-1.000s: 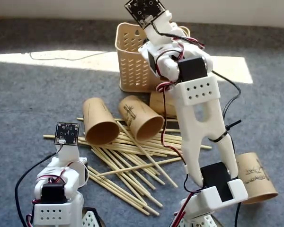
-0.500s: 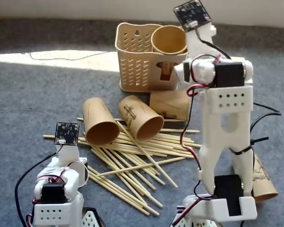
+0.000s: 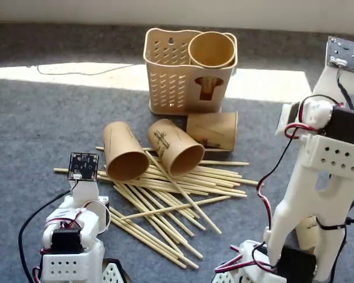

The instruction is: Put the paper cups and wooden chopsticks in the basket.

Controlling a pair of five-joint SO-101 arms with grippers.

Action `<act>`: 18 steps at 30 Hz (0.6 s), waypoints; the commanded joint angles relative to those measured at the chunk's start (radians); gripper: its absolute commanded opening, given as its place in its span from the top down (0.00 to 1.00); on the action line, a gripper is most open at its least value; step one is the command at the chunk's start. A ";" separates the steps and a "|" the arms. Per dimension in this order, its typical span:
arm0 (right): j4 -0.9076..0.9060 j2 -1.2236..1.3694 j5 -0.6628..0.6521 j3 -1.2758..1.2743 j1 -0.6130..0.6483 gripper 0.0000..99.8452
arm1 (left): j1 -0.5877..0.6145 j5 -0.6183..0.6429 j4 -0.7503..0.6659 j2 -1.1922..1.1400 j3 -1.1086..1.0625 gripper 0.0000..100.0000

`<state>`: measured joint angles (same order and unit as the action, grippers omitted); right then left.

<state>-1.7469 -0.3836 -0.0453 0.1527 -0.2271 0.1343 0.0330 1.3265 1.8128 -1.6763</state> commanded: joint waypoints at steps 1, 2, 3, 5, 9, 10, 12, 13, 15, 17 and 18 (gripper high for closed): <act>-0.013 -0.116 0.009 -0.099 -0.077 0.91 | -0.018 0.005 0.002 0.012 -0.018 0.99; -0.013 -0.145 0.011 -0.130 -0.097 0.91 | -0.018 0.005 0.002 0.012 -0.018 0.99; -0.013 -0.174 0.015 -0.160 -0.122 0.91 | -0.018 0.005 0.002 0.012 -0.018 0.99; -0.013 -0.226 0.015 -0.234 -0.176 0.91 | -0.018 0.005 0.002 0.012 -0.018 0.99; -0.013 -0.305 0.014 -0.401 -0.272 0.91 | -0.018 0.005 0.002 0.012 -0.018 0.99; -0.013 -0.318 0.012 -0.437 -0.288 0.91 | -0.018 0.005 0.002 0.012 -0.018 0.99; -0.013 -0.343 0.012 -0.498 -0.326 0.91 | -0.018 0.005 0.002 0.012 -0.018 0.99; -0.013 -0.352 0.011 -0.519 -0.346 0.91 | -0.018 0.005 0.002 0.012 -0.018 0.99; -0.012 -0.372 0.011 -0.549 -0.375 0.91 | -0.018 0.005 0.002 0.012 -0.018 0.99; -0.012 -0.390 0.011 -0.559 -0.398 0.91 | -0.018 0.005 0.002 0.012 -0.018 0.99; -0.012 -0.400 0.009 -0.564 -0.409 0.91 | -0.018 0.005 0.002 0.012 -0.018 0.99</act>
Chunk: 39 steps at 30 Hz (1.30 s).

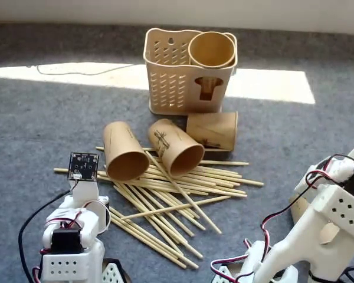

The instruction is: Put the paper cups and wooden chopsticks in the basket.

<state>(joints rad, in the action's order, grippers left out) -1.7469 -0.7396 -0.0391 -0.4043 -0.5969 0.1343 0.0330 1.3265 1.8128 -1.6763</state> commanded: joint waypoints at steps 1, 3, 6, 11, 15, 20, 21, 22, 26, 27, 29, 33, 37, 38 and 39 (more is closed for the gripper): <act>-0.012 -0.051 0.003 -0.012 -0.048 0.90 | -0.018 0.005 0.002 0.012 -0.018 0.99; 0.007 -0.067 0.003 -0.030 -0.082 0.87 | -0.018 0.005 0.002 0.012 -0.018 0.99; 0.041 -0.099 0.003 -0.058 -0.134 0.82 | -0.018 0.005 0.002 0.012 -0.018 0.99; 0.041 -0.143 -0.061 -0.145 -0.202 0.81 | -0.018 0.005 0.002 0.012 -0.018 0.99; 0.045 -0.148 -0.118 -0.239 -0.239 0.81 | -0.018 0.005 0.002 0.012 -0.018 0.99; 0.153 -0.153 -0.150 -0.344 -0.288 0.81 | -0.018 0.005 0.002 0.012 -0.018 0.99; 0.173 -0.148 -0.150 -0.360 -0.289 0.81 | -0.018 0.005 0.002 0.012 -0.018 0.99; 0.188 -0.148 -0.150 -0.378 -0.291 0.81 | -0.018 0.005 0.002 0.012 -0.018 0.99; 0.226 -0.148 -0.150 -0.443 -0.309 0.81 | -0.018 0.005 0.002 0.012 -0.018 0.99; 0.228 -0.150 -0.150 -0.452 -0.311 0.81 | -0.018 0.005 0.002 0.012 -0.018 0.99; 0.229 -0.148 -0.152 -0.464 -0.311 0.81 | -0.018 0.005 0.002 0.012 -0.018 0.99; 0.297 -0.148 -0.152 -0.499 -0.311 0.81 | -0.018 0.005 0.002 0.012 -0.018 0.99; 0.426 -0.156 -0.149 -0.581 -0.311 0.82 | -0.018 0.005 0.002 0.012 -0.018 0.99; 0.441 -0.156 -0.149 -0.593 -0.311 0.82 | -0.018 0.005 0.002 0.012 -0.018 0.99; 0.443 -0.156 -0.149 -0.598 -0.311 0.82 | -0.018 0.005 0.002 0.012 -0.018 0.99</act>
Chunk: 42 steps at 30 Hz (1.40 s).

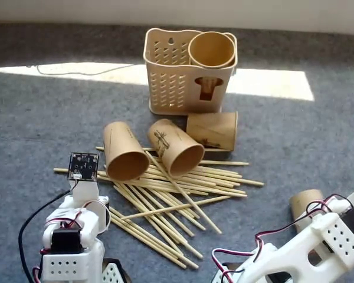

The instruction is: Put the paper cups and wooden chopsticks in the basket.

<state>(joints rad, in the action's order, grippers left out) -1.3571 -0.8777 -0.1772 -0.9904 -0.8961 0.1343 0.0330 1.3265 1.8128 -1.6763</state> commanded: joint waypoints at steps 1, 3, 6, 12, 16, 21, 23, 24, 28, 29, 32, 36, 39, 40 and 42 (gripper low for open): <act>0.050 -0.018 -0.011 -0.008 -0.012 0.82 | -0.018 0.005 0.002 0.012 -0.018 0.99; 0.050 -0.018 -0.011 -0.010 -0.015 0.83 | -0.018 0.005 0.002 0.012 -0.018 0.99; 0.058 -0.018 -0.014 -0.002 -0.030 0.93 | -0.018 0.005 0.002 0.012 -0.018 0.99; 0.050 -0.018 -0.147 0.096 -0.027 1.00 | -0.018 0.005 0.002 0.012 -0.018 0.99; 0.050 -0.018 -0.206 0.136 -0.024 1.00 | -0.018 0.005 0.002 0.012 -0.018 0.99; 0.050 -0.018 -0.293 0.189 0.016 1.00 | -0.018 0.005 0.002 0.012 -0.018 0.99; 0.050 -0.018 -0.311 0.197 0.045 1.00 | -0.018 0.005 0.002 0.012 -0.018 0.99; 0.048 -0.018 -0.325 0.197 0.062 1.00 | -0.018 0.005 0.002 0.012 -0.018 0.99; 0.008 -0.010 -0.465 0.194 0.139 1.00 | -0.018 0.005 0.002 0.012 -0.018 0.99; -0.016 -0.010 -0.494 0.197 0.162 1.00 | -0.018 0.005 0.002 0.012 -0.018 0.99; -0.073 -0.018 -0.516 0.199 0.231 1.00 | -0.018 0.005 0.002 0.012 -0.018 0.99; -0.084 -0.013 -0.516 0.219 0.302 1.00 | -0.018 0.005 0.002 0.012 -0.018 0.99; -0.085 -0.010 -0.519 0.257 0.314 1.00 | -0.018 0.005 0.002 0.012 -0.018 0.99; -0.085 -0.010 -0.520 0.271 0.314 1.00 | -0.018 0.005 0.002 0.012 -0.018 0.99; -0.085 -0.010 -0.525 0.302 0.318 1.00 | -0.018 0.005 0.002 0.012 -0.018 0.99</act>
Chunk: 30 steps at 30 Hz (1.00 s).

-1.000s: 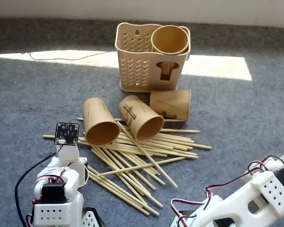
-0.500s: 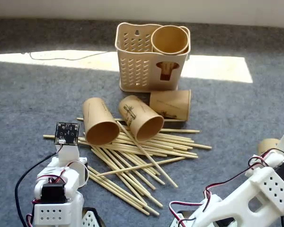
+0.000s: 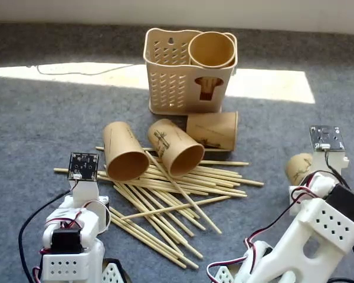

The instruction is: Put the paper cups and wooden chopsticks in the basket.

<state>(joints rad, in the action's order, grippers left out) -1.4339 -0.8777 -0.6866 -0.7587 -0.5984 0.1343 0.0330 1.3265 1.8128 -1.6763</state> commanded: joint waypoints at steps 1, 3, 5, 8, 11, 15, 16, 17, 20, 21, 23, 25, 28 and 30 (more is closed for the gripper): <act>-0.008 -0.010 -0.035 0.076 0.031 1.00 | -0.018 0.005 0.002 0.012 -0.018 0.99; -0.035 -0.008 -0.087 0.085 0.047 1.00 | -0.018 0.005 0.002 0.012 -0.018 0.99; -0.085 -0.008 -0.124 0.087 0.067 1.00 | -0.018 0.005 0.002 0.012 -0.018 0.99; -0.142 -0.008 -0.138 0.091 0.074 1.00 | -0.018 0.005 0.002 0.012 -0.018 0.99; -0.150 -0.008 -0.138 0.091 0.074 1.00 | -0.018 0.005 0.002 0.012 -0.018 0.99; -0.150 -0.008 -0.138 0.091 0.074 1.00 | -0.018 0.005 0.002 0.012 -0.018 0.99; -0.150 -0.008 -0.140 0.091 0.074 1.00 | -0.018 0.005 0.002 0.012 -0.018 0.99; -0.150 -0.008 -0.140 0.091 0.074 1.00 | -0.018 0.005 0.002 0.012 -0.018 0.99; -0.150 -0.008 -0.140 0.091 0.068 0.99 | -0.018 0.005 0.002 0.012 -0.018 0.99; -0.150 -0.008 -0.140 0.091 0.068 0.99 | -0.018 0.005 0.002 0.012 -0.018 0.99; -0.150 -0.008 -0.138 0.085 0.068 0.99 | -0.018 0.005 0.002 0.012 -0.018 0.99; -0.150 -0.008 -0.138 0.082 0.070 0.99 | -0.018 0.005 0.002 0.012 -0.018 0.99; -0.150 -0.007 -0.135 0.062 0.068 0.99 | -0.018 0.005 0.002 0.012 -0.018 0.99; -0.150 -0.007 -0.137 0.027 0.068 0.99 | -0.018 0.005 0.002 0.012 -0.018 0.99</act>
<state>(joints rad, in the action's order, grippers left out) -1.5750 -0.8777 -0.8170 -0.7204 -0.5401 0.1343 0.0330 1.3265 1.8128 -1.6763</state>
